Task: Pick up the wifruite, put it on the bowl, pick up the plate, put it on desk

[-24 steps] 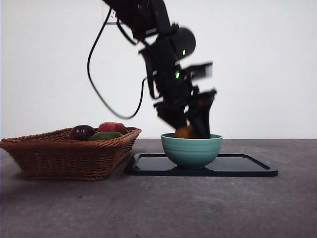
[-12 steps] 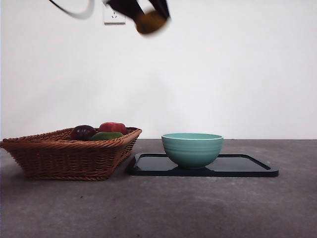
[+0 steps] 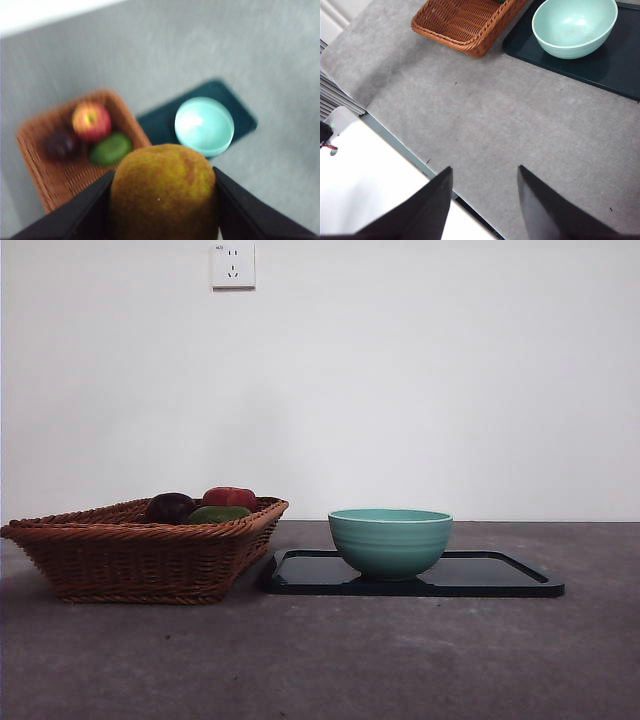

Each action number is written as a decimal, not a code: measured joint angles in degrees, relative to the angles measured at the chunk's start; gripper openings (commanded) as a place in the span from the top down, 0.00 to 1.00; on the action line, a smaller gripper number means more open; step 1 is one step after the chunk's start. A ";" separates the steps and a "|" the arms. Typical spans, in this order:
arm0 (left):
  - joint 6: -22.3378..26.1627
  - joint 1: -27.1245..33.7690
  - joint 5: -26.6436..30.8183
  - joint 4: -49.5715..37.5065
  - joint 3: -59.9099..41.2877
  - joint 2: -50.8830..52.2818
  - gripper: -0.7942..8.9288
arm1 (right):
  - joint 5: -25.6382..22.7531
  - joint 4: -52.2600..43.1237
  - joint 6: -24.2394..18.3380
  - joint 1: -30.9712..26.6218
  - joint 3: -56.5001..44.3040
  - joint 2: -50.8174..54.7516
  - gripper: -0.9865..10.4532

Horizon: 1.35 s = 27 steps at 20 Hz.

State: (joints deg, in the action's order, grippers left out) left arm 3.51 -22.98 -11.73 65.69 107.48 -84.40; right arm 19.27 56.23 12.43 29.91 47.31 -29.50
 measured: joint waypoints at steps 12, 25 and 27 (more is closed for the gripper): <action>-8.26 0.61 11.54 -40.17 -43.85 0.70 0.73 | -1.29 -0.09 -0.02 0.00 0.00 0.00 0.73; -15.02 0.72 13.49 -47.15 -45.40 -15.10 0.47 | -2.80 -0.09 0.52 0.00 0.00 0.00 0.73; -15.02 0.68 13.46 -46.47 -45.42 -15.19 0.47 | -2.80 -0.09 0.52 0.00 0.00 0.00 0.73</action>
State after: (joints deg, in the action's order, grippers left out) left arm -11.51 -22.30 1.74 19.22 62.06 -99.59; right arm 16.47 56.14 12.95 29.91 47.31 -29.50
